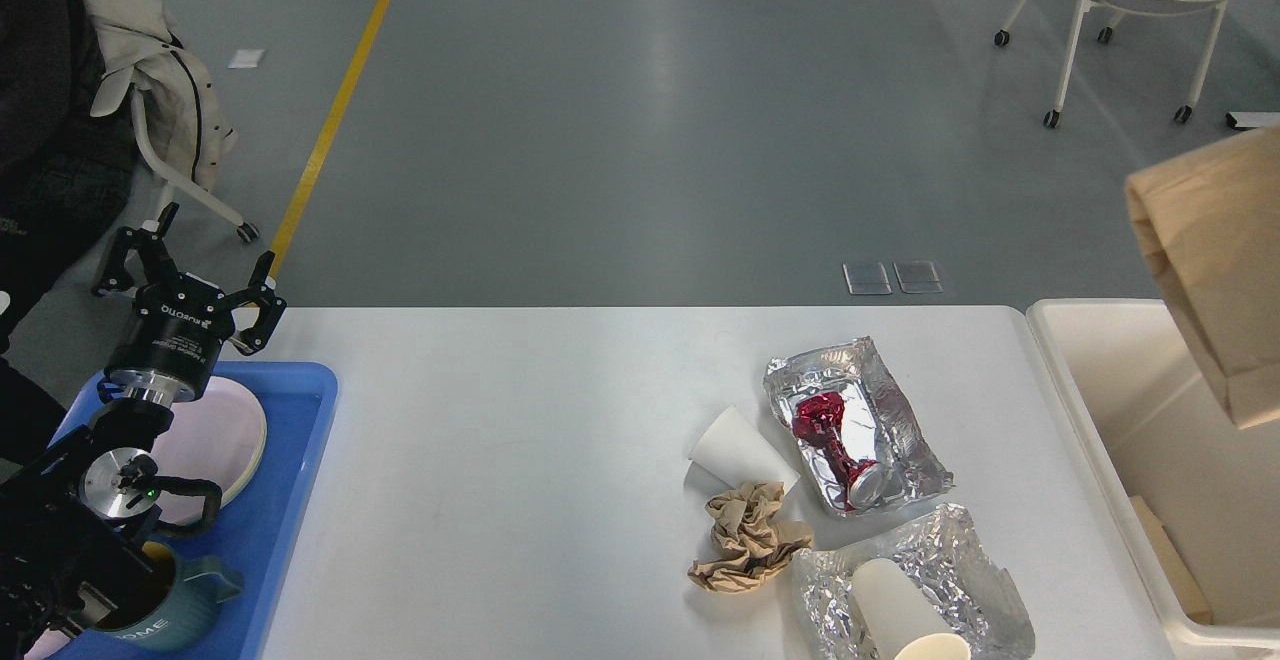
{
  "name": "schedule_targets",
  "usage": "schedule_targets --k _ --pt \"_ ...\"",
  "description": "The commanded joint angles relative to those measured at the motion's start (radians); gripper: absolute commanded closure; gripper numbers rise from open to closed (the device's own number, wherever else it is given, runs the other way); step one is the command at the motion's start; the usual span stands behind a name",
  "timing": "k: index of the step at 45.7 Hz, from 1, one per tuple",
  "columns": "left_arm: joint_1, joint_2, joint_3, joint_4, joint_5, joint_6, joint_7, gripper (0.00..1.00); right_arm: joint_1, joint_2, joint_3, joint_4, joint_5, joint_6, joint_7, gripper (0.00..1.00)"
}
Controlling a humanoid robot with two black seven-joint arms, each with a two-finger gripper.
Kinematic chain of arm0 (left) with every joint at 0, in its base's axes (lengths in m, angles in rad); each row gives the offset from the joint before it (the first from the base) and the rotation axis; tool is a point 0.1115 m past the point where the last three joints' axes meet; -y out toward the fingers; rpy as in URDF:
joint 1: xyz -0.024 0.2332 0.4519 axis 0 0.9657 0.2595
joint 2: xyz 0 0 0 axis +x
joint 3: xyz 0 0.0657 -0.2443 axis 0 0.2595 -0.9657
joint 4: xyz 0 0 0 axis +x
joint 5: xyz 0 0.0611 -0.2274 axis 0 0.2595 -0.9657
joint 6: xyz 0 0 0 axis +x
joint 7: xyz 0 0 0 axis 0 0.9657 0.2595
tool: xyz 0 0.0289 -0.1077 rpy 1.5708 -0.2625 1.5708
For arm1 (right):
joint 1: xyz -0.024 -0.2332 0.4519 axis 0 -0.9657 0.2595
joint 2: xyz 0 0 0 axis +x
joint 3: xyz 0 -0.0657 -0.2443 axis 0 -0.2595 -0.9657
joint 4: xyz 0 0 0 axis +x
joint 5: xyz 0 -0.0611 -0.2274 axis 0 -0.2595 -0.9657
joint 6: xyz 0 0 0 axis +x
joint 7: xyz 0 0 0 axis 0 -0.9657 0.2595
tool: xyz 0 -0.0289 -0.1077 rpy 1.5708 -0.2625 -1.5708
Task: Tidy desktop
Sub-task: 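Lift the brown paper bag with the right gripper and carry it away, then bring the right gripper down to the foil tray with red wrapper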
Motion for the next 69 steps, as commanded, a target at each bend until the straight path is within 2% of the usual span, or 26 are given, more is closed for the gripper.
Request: schedule_targets --k 1,6,7,15,20,30,31,32,33,38,43,53,57,65,69 --pt "0.0 0.0 0.0 0.0 0.0 0.0 0.0 0.0 -0.351 -0.037 0.026 -0.223 0.038 -0.21 0.005 1.0" --pt "0.0 0.0 0.0 0.0 0.0 0.0 0.0 0.0 -0.69 -0.028 0.149 -0.435 0.139 -0.339 0.008 1.0" --pt "0.0 0.0 0.0 0.0 0.0 0.0 0.0 0.0 -0.832 -0.019 0.237 -0.534 0.174 -0.35 0.014 1.0" --pt "0.0 0.0 0.0 0.0 0.0 0.0 0.0 0.0 -1.233 0.11 0.531 -0.843 0.213 -0.359 0.022 1.0" --pt "0.0 0.0 0.0 0.0 0.0 0.0 0.0 0.0 -1.337 0.168 0.602 -0.918 0.213 -0.359 0.025 1.0" --pt "0.0 0.0 0.0 0.0 0.0 0.0 0.0 0.0 -1.381 0.224 0.609 -0.922 0.214 -0.362 0.023 1.0" --pt "0.0 0.0 0.0 0.0 0.0 0.0 0.0 0.0 -1.381 0.227 0.611 -0.92 0.214 -0.362 0.023 0.89" --pt "0.0 0.0 0.0 0.0 0.0 0.0 0.0 0.0 -1.38 0.227 0.611 -0.918 0.214 -0.361 0.023 0.56" --pt "0.0 0.0 0.0 0.0 0.0 0.0 0.0 0.0 -1.377 0.227 0.613 -0.914 0.214 -0.361 0.023 0.02" --pt "0.0 0.0 0.0 0.0 0.0 0.0 0.0 0.0 -1.361 0.222 0.622 -0.902 0.219 -0.348 0.025 0.0" --pt "0.0 0.0 0.0 0.0 0.0 0.0 0.0 0.0 -1.251 0.189 0.605 -0.805 0.21 -0.322 0.025 0.0" --pt "0.0 0.0 0.0 0.0 0.0 0.0 0.0 0.0 -0.794 0.081 0.439 -0.479 0.147 -0.097 0.028 0.0" --pt "0.0 0.0 0.0 0.0 0.0 0.0 0.0 0.0 -0.532 0.055 0.355 -0.328 0.107 0.048 0.048 0.0" --pt "0.0 0.0 0.0 0.0 0.0 0.0 0.0 0.0 -0.049 0.066 0.286 -0.049 0.058 0.423 0.135 0.0" --pt "0.0 0.0 0.0 0.0 0.0 0.0 0.0 0.0 0.132 0.092 0.284 0.091 0.041 0.507 0.144 0.0"
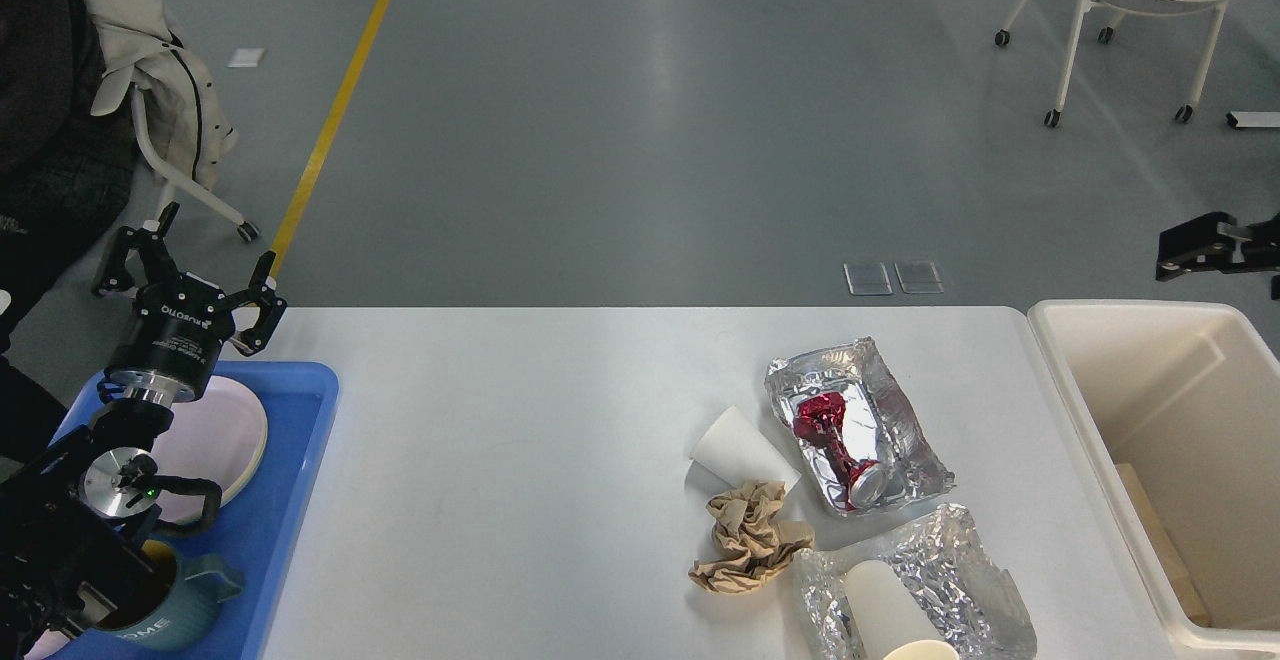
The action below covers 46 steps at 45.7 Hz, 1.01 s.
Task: Tidy desktop
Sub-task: 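Bring the right gripper down to the foil tray with red wrapper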
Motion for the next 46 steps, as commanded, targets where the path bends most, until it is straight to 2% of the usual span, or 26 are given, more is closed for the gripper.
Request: schedule_targets --k 1,4,7,10,13,18,24,28,29,36,40,46 --pt "0.0 0.0 0.0 0.0 0.0 0.0 0.0 0.0 0.289 0.032 -0.006 0.218 -0.022 0.155 0.026 0.0" --pt "0.0 0.0 0.0 0.0 0.0 0.0 0.0 0.0 0.444 0.038 -0.002 0.342 0.014 0.233 0.049 0.0" --pt "0.0 0.0 0.0 0.0 0.0 0.0 0.0 0.0 0.601 0.045 0.02 0.47 0.101 0.289 0.049 0.0" --pt "0.0 0.0 0.0 0.0 0.0 0.0 0.0 0.0 0.682 0.073 0.025 0.547 0.142 0.28 0.04 0.0" --pt "0.0 0.0 0.0 0.0 0.0 0.0 0.0 0.0 0.697 0.096 0.029 0.562 0.143 0.242 0.032 0.0" --pt "0.0 0.0 0.0 0.0 0.0 0.0 0.0 0.0 0.67 0.151 0.002 0.559 0.141 0.105 0.031 0.0" --pt "0.0 0.0 0.0 0.0 0.0 0.0 0.0 0.0 0.512 0.248 -0.037 0.548 0.144 -0.139 0.015 0.0" --pt "0.0 0.0 0.0 0.0 0.0 0.0 0.0 0.0 0.356 0.318 -0.048 0.521 0.155 -0.318 -0.018 0.0" --pt "0.0 0.0 0.0 0.0 0.0 0.0 0.0 0.0 0.27 0.354 -0.048 0.507 0.159 -0.41 -0.032 0.0" --pt "0.0 0.0 0.0 0.0 0.0 0.0 0.0 0.0 -0.016 0.521 -0.072 0.421 0.259 -0.674 -0.035 0.0" --pt "0.0 0.0 0.0 0.0 0.0 0.0 0.0 0.0 -0.146 0.604 -0.08 0.343 0.308 -0.768 -0.038 0.0" --pt "0.0 0.0 0.0 0.0 0.0 0.0 0.0 0.0 -0.257 0.687 -0.089 0.234 0.339 -0.799 -0.049 0.0"
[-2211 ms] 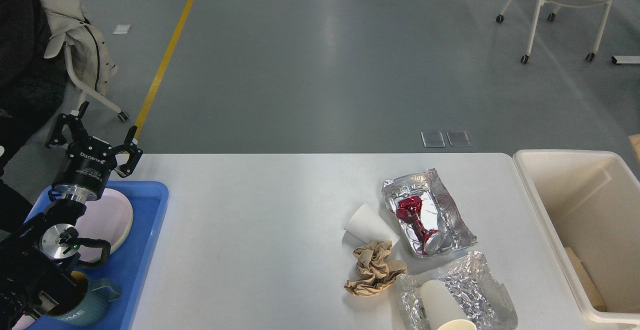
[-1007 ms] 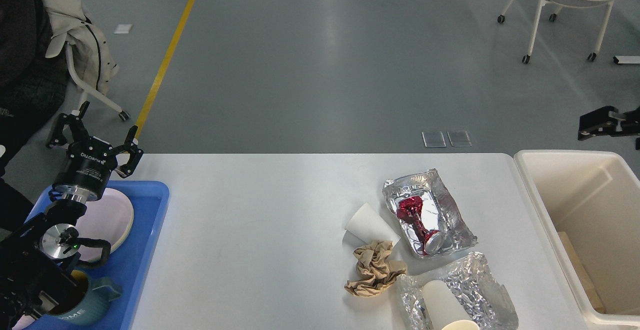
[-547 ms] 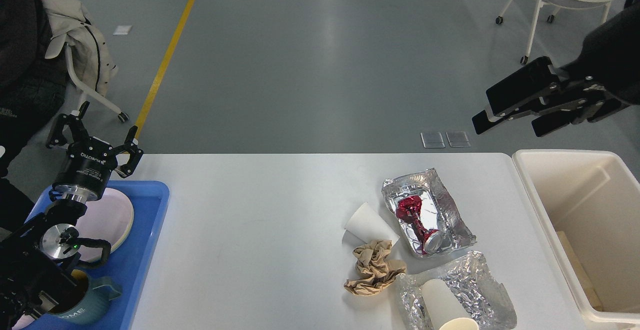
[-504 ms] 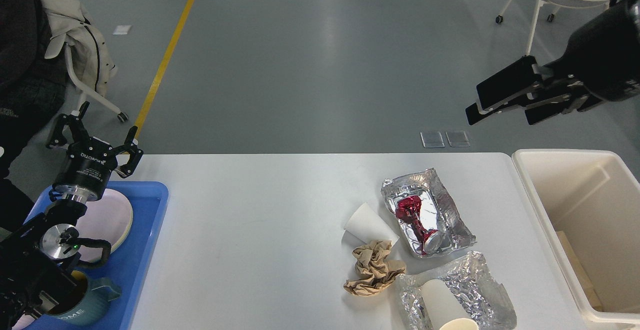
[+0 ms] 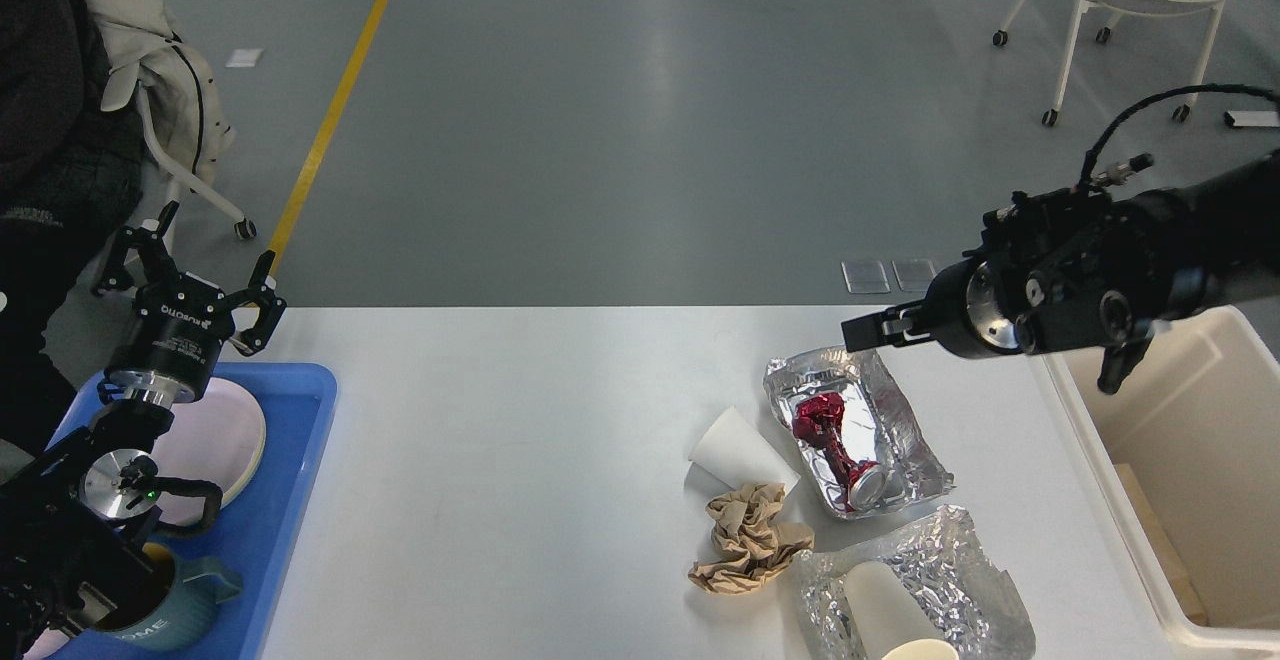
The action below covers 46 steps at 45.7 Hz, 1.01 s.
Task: Tidy desktop
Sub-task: 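Bring the right gripper down to the foil tray with red wrapper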
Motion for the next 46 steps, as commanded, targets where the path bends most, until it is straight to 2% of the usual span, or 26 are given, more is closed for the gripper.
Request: schedule_targets --k 1,22,34,41,45,46 --pt "0.0 0.0 0.0 0.0 0.0 0.0 0.0 0.0 -0.11 0.079 -0.014 -0.108 0.037 -0.034 -0.01 0.0" --pt "0.0 0.0 0.0 0.0 0.0 0.0 0.0 0.0 -0.475 0.101 -0.114 -0.467 0.074 -0.08 -0.008 0.0" --pt "0.0 0.0 0.0 0.0 0.0 0.0 0.0 0.0 -0.711 0.093 -0.117 -0.769 0.074 -0.08 -0.007 0.01" --pt "0.0 0.0 0.0 0.0 0.0 0.0 0.0 0.0 -0.785 0.084 -0.11 -0.852 0.073 -0.077 -0.002 0.14" --pt "0.0 0.0 0.0 0.0 0.0 0.0 0.0 0.0 -0.796 0.066 -0.105 -0.854 0.073 -0.077 -0.002 0.29" --pt "0.0 0.0 0.0 0.0 0.0 0.0 0.0 0.0 -0.804 0.064 -0.104 -0.854 0.073 -0.077 -0.002 0.38"
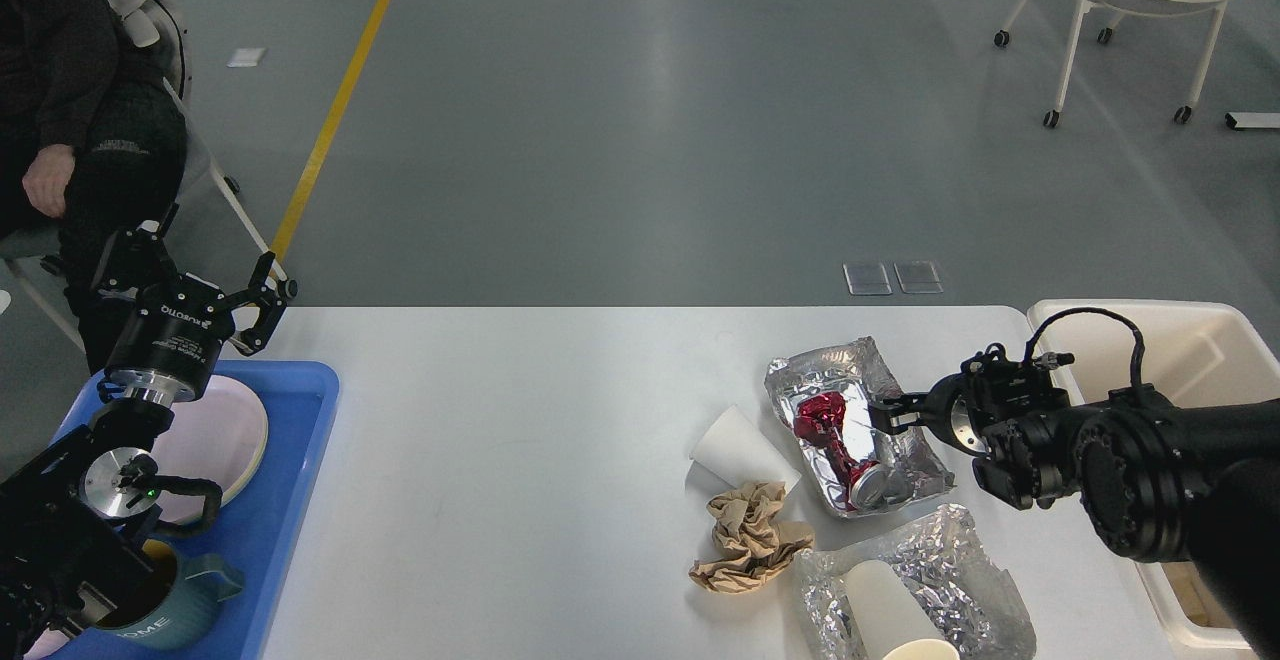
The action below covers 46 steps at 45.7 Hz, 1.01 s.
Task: Tidy desktop
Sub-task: 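Bring the right gripper down to the foil tray with red wrapper, then grasp the foil tray with the right gripper and drop it into the white bin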
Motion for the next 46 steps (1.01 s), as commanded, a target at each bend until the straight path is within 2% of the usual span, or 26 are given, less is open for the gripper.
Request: schedule_targets --k 1,3,6,9,10,24,30,35,40,46 --pt "0.0 0.0 0.0 0.0 0.0 0.0 0.0 0.0 -0.022 -0.012 0.004 -0.007 -0.001 0.001 0.002 0.44" --pt "0.0 0.0 0.0 0.0 0.0 0.0 0.0 0.0 -0.031 -0.012 0.003 -0.008 -0.001 0.001 0.002 0.6" --pt "0.0 0.0 0.0 0.0 0.0 0.0 0.0 0.0 -0.036 -0.012 0.007 -0.015 -0.001 0.001 0.002 0.71" --pt "0.0 0.0 0.0 0.0 0.0 0.0 0.0 0.0 -0.038 -0.012 0.01 -0.016 -0.001 0.001 0.002 0.97" --pt "0.0 0.0 0.0 0.0 0.0 0.0 0.0 0.0 -0.038 -0.012 0.012 -0.016 -0.001 0.002 0.004 1.0" --pt "0.0 0.0 0.0 0.0 0.0 0.0 0.0 0.0 -0.018 -0.003 0.024 0.004 -0.002 0.01 0.005 1.0" --pt "0.0 0.0 0.0 0.0 0.0 0.0 0.0 0.0 0.054 -0.034 0.027 0.06 -0.004 0.007 0.022 1.0" --pt "0.0 0.0 0.0 0.0 0.0 0.0 0.0 0.0 0.247 -0.124 0.009 0.238 -0.016 0.011 0.056 1.0" --pt "0.0 0.0 0.0 0.0 0.0 0.0 0.0 0.0 0.528 -0.212 -0.037 0.474 -0.067 0.043 0.083 1.0" --pt "0.0 0.0 0.0 0.0 0.0 0.0 0.0 0.0 0.873 -0.227 -0.203 0.688 -0.14 0.115 0.191 1.0"
